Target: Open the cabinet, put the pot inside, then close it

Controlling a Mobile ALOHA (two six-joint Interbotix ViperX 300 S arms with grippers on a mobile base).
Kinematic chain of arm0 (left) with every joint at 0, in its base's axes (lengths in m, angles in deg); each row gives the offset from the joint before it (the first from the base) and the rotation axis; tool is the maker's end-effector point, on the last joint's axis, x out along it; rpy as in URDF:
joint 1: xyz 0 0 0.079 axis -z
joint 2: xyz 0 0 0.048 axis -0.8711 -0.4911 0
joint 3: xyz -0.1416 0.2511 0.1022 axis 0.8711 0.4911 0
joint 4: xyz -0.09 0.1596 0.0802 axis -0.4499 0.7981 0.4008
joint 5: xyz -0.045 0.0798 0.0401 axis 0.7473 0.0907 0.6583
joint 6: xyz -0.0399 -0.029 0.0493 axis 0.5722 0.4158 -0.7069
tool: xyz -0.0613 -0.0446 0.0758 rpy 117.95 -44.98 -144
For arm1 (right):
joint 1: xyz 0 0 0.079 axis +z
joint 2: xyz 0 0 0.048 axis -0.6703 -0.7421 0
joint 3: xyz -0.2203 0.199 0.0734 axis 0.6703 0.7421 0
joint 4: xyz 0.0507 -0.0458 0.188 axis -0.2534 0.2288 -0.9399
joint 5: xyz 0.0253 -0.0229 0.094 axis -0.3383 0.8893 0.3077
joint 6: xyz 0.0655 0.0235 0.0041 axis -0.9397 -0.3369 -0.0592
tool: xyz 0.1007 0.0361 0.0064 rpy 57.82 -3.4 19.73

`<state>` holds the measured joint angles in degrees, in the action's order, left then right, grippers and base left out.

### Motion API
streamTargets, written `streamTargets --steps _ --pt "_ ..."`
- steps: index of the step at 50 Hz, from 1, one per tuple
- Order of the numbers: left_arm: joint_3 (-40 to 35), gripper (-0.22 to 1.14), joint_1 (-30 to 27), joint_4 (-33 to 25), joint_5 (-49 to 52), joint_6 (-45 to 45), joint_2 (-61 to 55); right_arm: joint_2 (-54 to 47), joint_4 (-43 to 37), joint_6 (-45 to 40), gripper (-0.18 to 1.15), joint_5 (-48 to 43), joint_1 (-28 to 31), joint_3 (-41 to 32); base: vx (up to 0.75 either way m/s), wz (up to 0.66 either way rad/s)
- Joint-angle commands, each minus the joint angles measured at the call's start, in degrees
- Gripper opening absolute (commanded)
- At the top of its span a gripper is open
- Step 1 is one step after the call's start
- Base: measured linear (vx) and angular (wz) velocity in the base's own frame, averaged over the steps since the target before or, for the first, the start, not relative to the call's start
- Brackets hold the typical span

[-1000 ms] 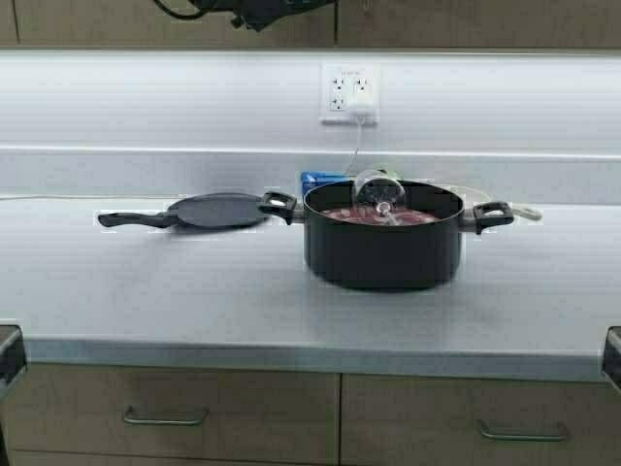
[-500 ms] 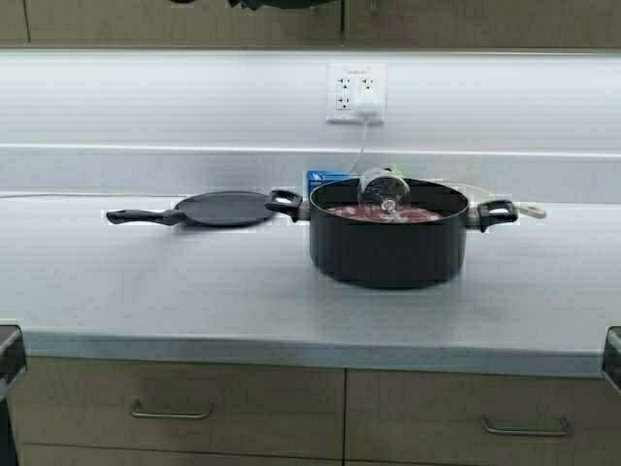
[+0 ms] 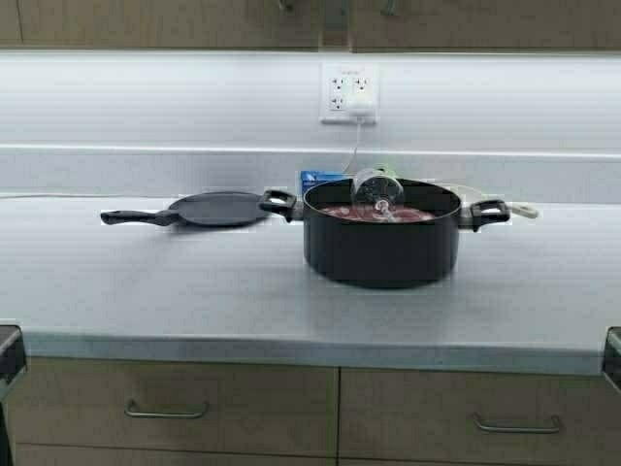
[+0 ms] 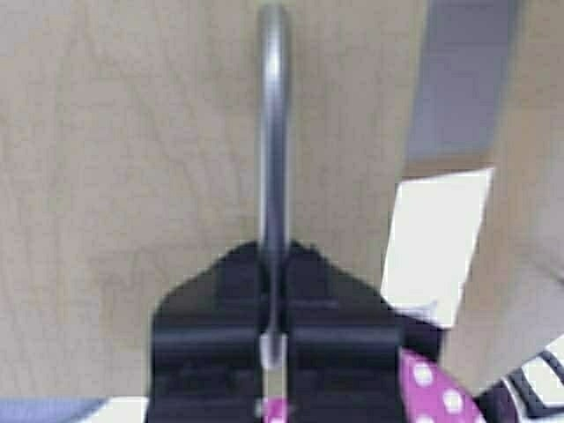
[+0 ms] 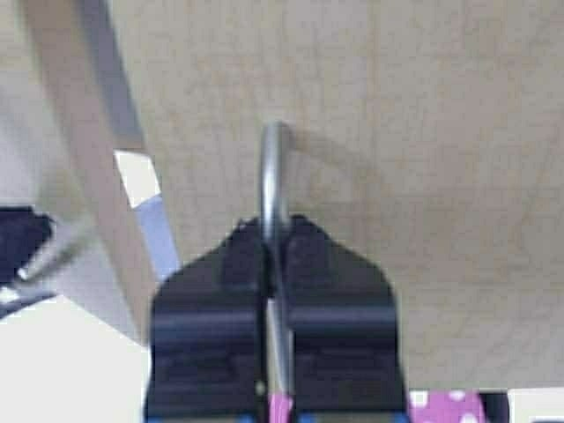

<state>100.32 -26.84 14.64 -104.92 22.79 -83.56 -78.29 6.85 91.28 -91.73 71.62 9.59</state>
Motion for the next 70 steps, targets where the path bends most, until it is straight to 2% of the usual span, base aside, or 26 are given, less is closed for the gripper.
streamTargets --steps 1,13,27,37,40,42,45,50,52,54,56,60,64,67,70 --pt "2.37 0.03 0.26 0.35 2.2 0.26 8.35 6.68 0.26 -0.35 0.08 3.34 0.18 1.76 -0.07 -0.05" --pt "8.7 0.03 -1.93 0.44 5.71 0.18 15.47 10.02 1.76 -0.44 0.08 8.26 -2.37 5.54 -0.11 -0.07" --pt "17.49 0.03 -8.7 0.7 9.14 -1.23 25.58 12.13 5.45 -0.97 0.08 16.26 -9.23 7.12 -0.17 -0.05" --pt "18.63 0.03 -14.41 2.37 13.45 -1.58 28.83 14.33 6.59 -2.9 0.08 19.16 -14.24 8.26 -0.17 0.01" --pt "18.46 0.06 -15.38 2.55 13.8 -1.85 28.83 15.03 6.59 -4.04 0.12 19.95 -15.82 8.79 -0.11 0.05" --pt "18.37 0.11 -15.47 2.72 14.41 -2.02 28.92 15.73 6.59 -4.92 0.19 22.15 -16.52 9.14 -0.08 0.06" --pt "18.28 0.26 -15.38 3.34 16.44 -2.02 29.53 17.67 6.77 -6.24 0.41 26.98 -18.02 10.02 -0.06 0.06" --pt "18.72 0.68 -15.47 4.57 21.09 -1.32 31.64 21.62 7.12 -8.0 0.89 32.08 -20.83 12.48 -0.04 0.06" --pt "19.25 0.85 -15.47 4.57 23.2 -0.97 32.87 23.55 7.82 -8.44 1.04 32.26 -21.8 13.89 -0.02 0.04" --pt "19.78 1.01 -15.47 4.48 25.05 -0.88 34.01 25.4 9.14 -8.7 1.09 32.78 -22.85 15.12 -0.01 0.01" --pt "20.39 1.08 -15.64 4.75 26.72 -1.32 35.42 27.69 11.43 -8.96 1.06 33.49 -23.73 16.26 0.0 0.01" --pt "22.06 1.04 -16.0 5.27 29.71 -1.41 38.5 31.11 16.17 -9.32 0.97 36.91 -24.52 17.4 0.0 0.01" --pt "23.2 0.84 -15.29 5.54 33.57 -1.49 41.92 33.57 19.6 -11.34 0.86 42.89 -24.52 17.58 -0.01 -0.02" --pt "23.12 0.58 -13.45 5.36 35.95 -1.05 43.59 35.07 19.42 -14.33 0.69 48.08 -24.35 17.14 -0.02 0.01" --pt "22.59 0.19 -9.67 5.36 37.09 -0.97 44.47 35.77 18.98 -17.05 0.43 50.98 -22.76 16.52 -0.02 0.03"
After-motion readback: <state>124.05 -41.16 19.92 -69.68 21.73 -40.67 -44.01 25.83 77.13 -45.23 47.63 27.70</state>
